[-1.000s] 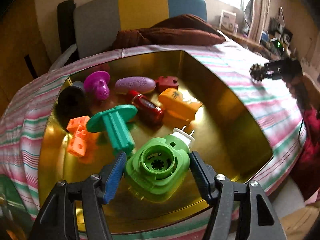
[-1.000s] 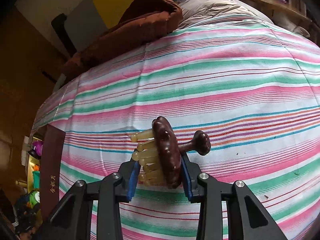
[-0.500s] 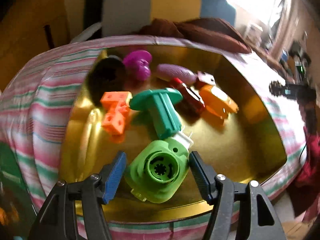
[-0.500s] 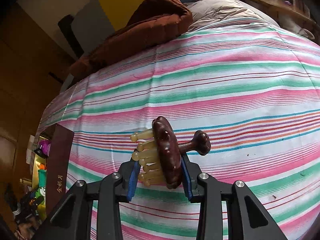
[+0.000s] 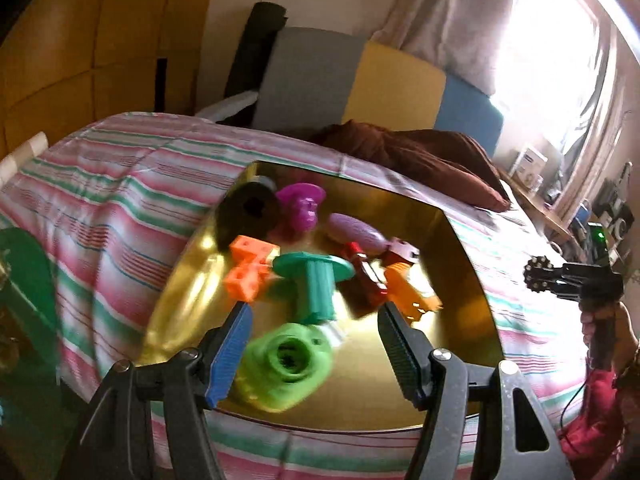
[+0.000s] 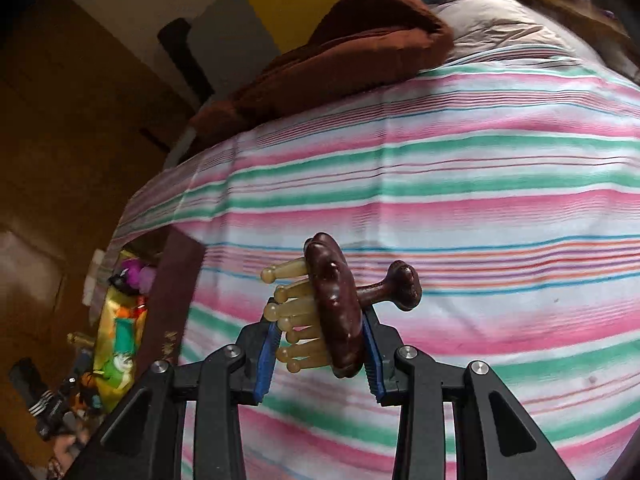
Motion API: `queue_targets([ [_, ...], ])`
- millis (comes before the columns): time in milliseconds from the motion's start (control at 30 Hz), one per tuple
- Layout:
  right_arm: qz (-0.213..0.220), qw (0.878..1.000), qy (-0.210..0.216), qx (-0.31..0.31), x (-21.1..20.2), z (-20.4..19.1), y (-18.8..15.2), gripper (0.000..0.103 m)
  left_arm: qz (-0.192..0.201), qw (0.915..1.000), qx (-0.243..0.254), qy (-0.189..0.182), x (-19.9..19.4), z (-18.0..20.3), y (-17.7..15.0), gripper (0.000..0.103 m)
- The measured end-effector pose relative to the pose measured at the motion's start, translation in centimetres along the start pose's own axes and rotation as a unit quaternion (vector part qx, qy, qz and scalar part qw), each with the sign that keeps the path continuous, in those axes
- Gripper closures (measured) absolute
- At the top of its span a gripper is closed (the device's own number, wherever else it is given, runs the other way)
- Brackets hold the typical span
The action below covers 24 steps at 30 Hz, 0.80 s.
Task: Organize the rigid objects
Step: 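Carry the green plug piece into the gold tray with the left gripper and release, then carry the brown brush into the gold tray with the right gripper and release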
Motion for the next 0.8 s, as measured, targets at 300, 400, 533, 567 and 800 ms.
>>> queue_targets([
  [300,-0.016,0.995,0.095,-0.031,-2.5,-8.1,-3.3,0.066,-0.005,0.9991,0.019,-0.037,0.7,2.7,-0.9,0.037],
  [400,-0.015,0.992,0.108,-0.059,-3.2,-11.2,-4.4,0.066,-0.002,0.9993,0.013,-0.036,0.7,2.3,-0.7,0.037],
  [533,-0.015,0.987,0.126,-0.098,-3.8,-15.4,-6.2,0.066,0.02,0.9994,0.002,-0.03,-0.3,1.7,-0.4,0.037],
  [567,-0.017,0.986,0.131,-0.106,-3.9,-16.4,-6.6,0.066,0.026,0.9993,0.0,-0.028,-0.6,1.5,-0.2,0.037],
  [800,-0.024,0.975,0.083,-0.205,-2.2,-23.1,-10.2,0.066,0.06,0.9981,-0.009,0.001,-2.7,0.0,0.8,0.037],
])
Point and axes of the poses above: each gripper's, at about its wrist camera, not at the fingertips, and x roughly the way its jaws point, z to its right, y to its top, the point moved 5 cm from there along x, roughly the way its jaws point, and after that the axes turned 14 degrees about -y, right-handed, at the moved point
